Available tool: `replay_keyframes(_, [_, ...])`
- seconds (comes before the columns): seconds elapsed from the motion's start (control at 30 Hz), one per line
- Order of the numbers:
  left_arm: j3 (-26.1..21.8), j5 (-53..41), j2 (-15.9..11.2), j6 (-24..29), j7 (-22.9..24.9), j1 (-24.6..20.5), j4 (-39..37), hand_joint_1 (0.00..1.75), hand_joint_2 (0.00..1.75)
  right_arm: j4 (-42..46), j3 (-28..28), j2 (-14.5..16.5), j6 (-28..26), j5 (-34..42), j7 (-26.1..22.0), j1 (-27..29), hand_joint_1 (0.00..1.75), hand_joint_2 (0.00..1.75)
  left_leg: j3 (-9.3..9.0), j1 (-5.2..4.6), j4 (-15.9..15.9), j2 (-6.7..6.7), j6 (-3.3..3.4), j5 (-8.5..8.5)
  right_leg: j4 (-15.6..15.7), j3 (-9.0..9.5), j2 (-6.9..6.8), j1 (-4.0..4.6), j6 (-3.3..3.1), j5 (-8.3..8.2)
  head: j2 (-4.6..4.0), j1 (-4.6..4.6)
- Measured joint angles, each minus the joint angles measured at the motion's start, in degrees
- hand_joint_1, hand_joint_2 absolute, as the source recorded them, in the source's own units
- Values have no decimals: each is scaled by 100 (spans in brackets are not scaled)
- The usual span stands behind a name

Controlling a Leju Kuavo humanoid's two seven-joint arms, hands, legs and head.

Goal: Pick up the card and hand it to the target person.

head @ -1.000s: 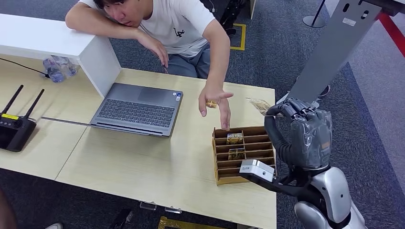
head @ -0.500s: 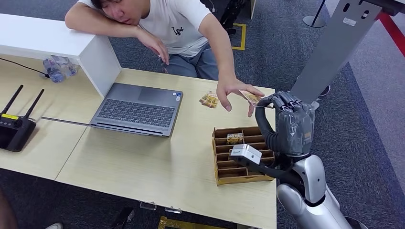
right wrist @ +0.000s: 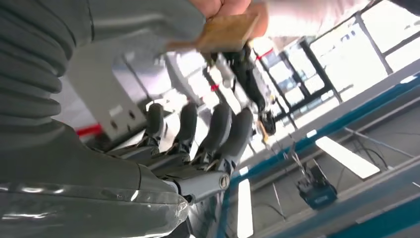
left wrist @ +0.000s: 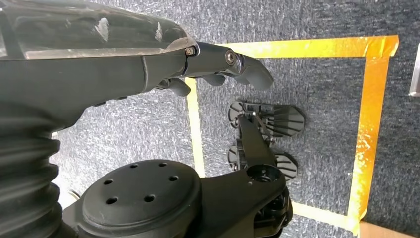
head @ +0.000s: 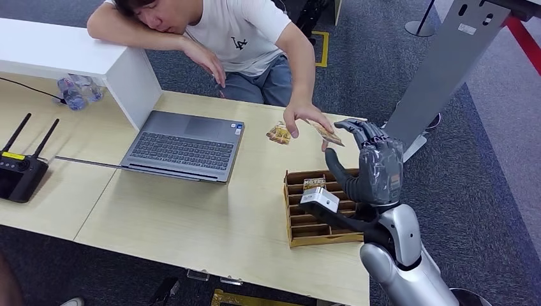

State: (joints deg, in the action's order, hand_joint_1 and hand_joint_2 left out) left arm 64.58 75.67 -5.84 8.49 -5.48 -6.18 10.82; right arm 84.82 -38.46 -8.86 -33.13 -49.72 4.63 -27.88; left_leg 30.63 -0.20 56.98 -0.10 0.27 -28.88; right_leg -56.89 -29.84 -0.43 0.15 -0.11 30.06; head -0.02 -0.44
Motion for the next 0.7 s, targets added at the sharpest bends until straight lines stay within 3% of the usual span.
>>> replay_keyframes(0.1, [-1, 76, -2, 44, -3, 9, 0, 0, 0, -20, -25, 8, 121, 885, -233, 7, 0, 175, -1, 0, 0, 0, 0, 0, 0, 0, 0, 0, 0, 0, 0, 0])
replay_keyframes(0.2, [-1, 98, -2, 51, -2, 22, 0, 0, 0, -36, -41, 9, 284, 1566, -462, 13, 0, 175, -2, 0, 0, 0, 0, 0, 0, 0, 0, 0, 0, 0, 0, -1])
replay_keyframes(0.4, [-3, 165, -11, 96, 19, 36, 0, 0, 0, -37, 9, -18, 902, 3801, -978, 232, 0, 175, -5, 0, 0, 1, 0, 0, 1, -1, 1, 0, 0, 0, 0, 0])
replay_keyframes(0.7, [-5, 208, -36, 174, 90, 76, 0, 0, 0, 355, 412, -403, 1735, 5432, -597, 1104, 0, 175, -2, 0, 1, 0, 0, -1, 3, -2, 1, 0, 0, 0, 0, 0])
